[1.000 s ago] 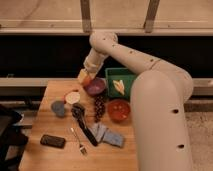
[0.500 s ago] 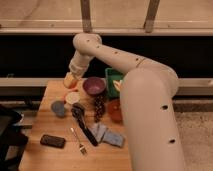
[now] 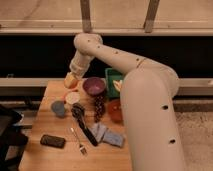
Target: Place apple in plastic cup
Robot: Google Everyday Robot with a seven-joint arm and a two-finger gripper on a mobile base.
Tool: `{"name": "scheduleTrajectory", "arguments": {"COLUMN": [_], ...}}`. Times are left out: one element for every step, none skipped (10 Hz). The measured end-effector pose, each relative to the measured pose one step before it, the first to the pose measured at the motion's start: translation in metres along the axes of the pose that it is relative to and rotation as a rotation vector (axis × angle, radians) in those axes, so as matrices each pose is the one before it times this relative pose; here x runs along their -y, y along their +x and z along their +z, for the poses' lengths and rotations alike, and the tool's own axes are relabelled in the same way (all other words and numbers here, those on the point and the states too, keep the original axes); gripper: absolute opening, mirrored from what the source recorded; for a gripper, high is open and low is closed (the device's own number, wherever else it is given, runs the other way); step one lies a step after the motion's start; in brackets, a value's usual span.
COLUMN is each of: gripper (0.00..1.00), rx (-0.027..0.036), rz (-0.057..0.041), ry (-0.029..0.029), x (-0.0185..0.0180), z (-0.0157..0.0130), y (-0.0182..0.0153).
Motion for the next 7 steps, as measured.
{"name": "scheduleTrajectory", "arguments": {"gripper": [0.02, 0.02, 0.02, 0.02, 0.02, 0.02, 0.02], "rx": [0.01318, 0.01870, 0.01755, 0.00718, -0.00119, -0.00506, -0.00672], "rz": [-0.02758, -0.03531, -0.03949, -0.03111, -0.02091, -0.01883, -0.01271], "ry": [0.01150, 0.00869, 0.00691, 0.00379, 0.00279, 0.00013, -0.00410], "x": [-0.00409, -0.00807, -0.01214, -0.01246, -0.00688, -0.00448, -0.00348], "z": [0.00360, 0.00372, 0.00485, 0.00426, 0.00278, 0.00196, 0.00169], "y": [-0.00223, -0.00367, -0.00449, -0.00511, -0.00492, -0.00426, -0.00326]}}
